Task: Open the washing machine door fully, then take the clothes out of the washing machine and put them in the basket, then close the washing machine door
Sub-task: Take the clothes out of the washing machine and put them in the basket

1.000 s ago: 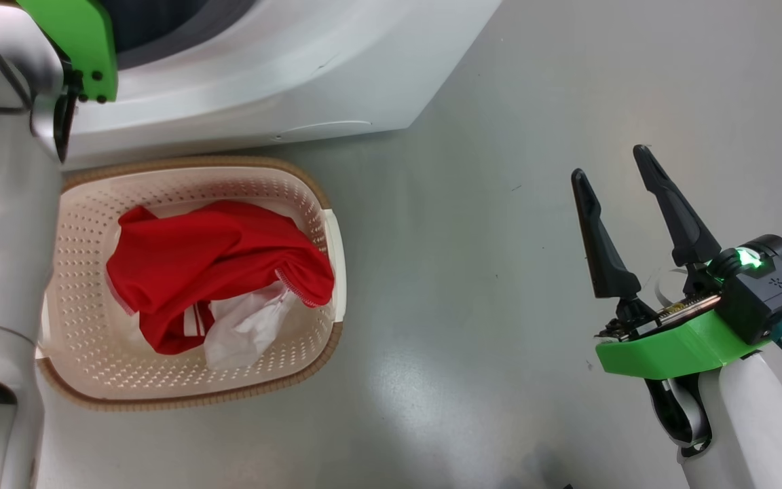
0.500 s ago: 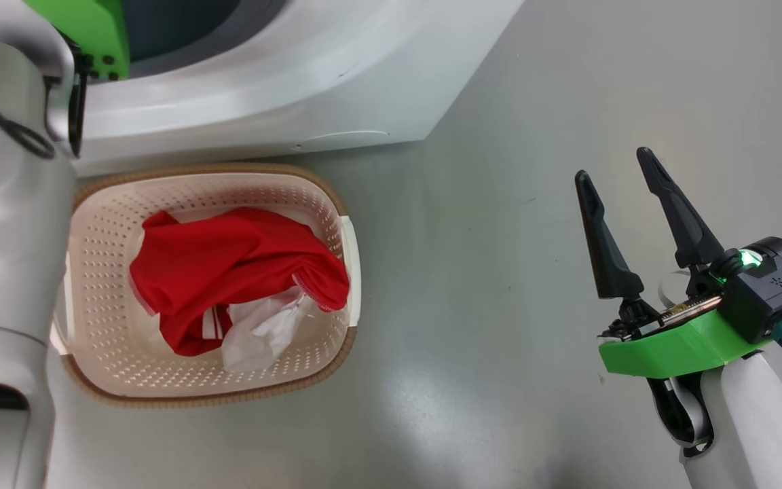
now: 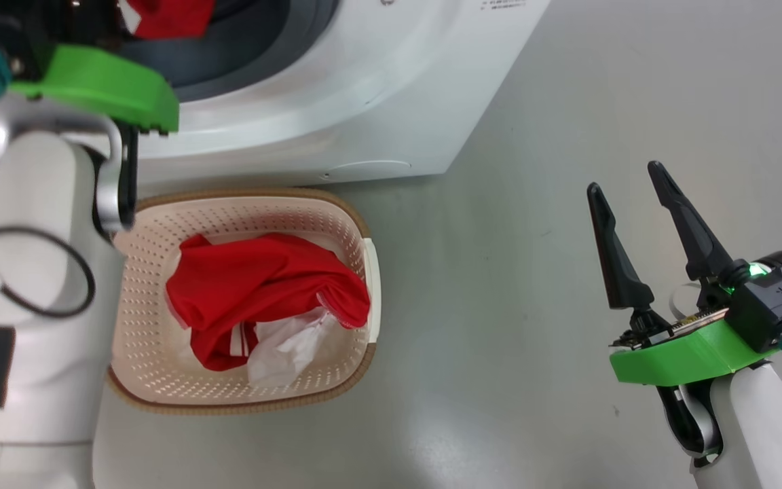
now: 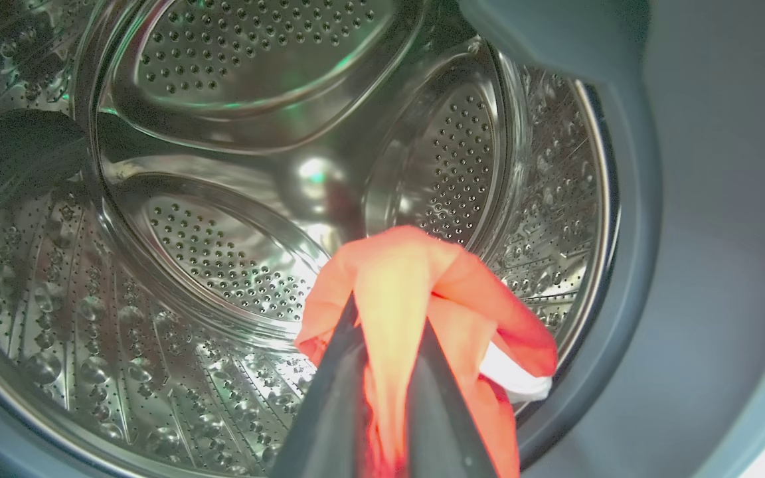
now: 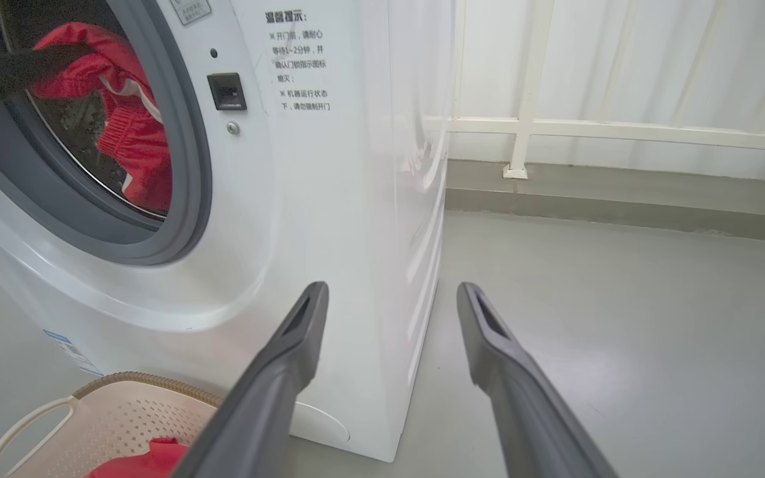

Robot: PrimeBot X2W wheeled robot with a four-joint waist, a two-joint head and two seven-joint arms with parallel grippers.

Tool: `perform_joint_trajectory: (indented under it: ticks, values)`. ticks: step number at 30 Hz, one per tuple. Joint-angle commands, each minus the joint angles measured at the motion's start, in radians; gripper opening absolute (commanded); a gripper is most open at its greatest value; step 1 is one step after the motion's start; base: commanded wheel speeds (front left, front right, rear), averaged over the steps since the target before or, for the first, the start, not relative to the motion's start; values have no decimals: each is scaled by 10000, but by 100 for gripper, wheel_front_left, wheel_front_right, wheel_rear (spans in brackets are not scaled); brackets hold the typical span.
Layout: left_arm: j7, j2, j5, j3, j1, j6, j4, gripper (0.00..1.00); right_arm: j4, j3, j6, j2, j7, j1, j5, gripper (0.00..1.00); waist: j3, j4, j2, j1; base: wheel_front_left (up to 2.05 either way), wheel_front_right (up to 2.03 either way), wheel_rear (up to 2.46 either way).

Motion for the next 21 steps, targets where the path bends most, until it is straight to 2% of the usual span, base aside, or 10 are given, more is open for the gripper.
perform_joint_trajectory:
  ticks: [1, 9, 21]
  values:
    - [-72, 404, 45, 310, 270, 65, -507, 0, -213, 197, 35, -93, -63, 277, -104, 100, -226, 134, -1, 0, 0, 0, 0]
    - [-73, 190, 288, 633, 2100, 137, -2291, 0, -155, 158, 35, -60, -63, 564, -147, 100, -967, 325, -1, 0, 0, 0, 0]
    - [-73, -247, 533, 935, 4461, 188, -4185, 0, -16, 109, 35, 15, -63, 1018, -190, 100, -2144, 609, -1, 0, 0, 0, 0]
